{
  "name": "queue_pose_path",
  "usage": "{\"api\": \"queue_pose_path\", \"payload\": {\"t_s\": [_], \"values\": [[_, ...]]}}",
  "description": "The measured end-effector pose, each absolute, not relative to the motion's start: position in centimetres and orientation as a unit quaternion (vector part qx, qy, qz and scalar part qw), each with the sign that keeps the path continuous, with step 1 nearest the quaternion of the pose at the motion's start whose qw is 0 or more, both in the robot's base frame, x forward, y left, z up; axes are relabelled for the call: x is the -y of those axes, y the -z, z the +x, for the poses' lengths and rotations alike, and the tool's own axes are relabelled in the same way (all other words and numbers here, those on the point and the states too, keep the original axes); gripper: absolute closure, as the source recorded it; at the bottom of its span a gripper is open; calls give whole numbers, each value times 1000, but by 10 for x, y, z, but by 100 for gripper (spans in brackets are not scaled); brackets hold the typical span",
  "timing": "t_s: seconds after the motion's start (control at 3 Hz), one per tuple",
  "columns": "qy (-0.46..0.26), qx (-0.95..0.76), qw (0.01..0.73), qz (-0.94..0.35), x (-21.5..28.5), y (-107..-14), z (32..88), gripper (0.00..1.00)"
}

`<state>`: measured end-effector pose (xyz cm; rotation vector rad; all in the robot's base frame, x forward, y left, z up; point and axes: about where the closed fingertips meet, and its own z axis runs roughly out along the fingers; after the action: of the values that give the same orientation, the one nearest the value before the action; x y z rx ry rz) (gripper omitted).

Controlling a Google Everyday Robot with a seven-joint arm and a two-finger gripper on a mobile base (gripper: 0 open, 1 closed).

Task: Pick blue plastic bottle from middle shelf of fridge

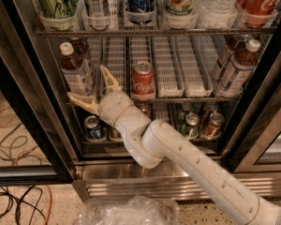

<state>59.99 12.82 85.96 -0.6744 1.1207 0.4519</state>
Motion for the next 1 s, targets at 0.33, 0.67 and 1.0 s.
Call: {"api": "queue_pose_path", "payload": {"t_s": [0.33, 0.67, 1.0], "values": [[-208, -517, 770, -311, -128, -860, 600, 44], [-208, -517, 770, -311, -128, -860, 600, 22], [-208, -517, 770, -311, -128, -860, 600, 32]]}}
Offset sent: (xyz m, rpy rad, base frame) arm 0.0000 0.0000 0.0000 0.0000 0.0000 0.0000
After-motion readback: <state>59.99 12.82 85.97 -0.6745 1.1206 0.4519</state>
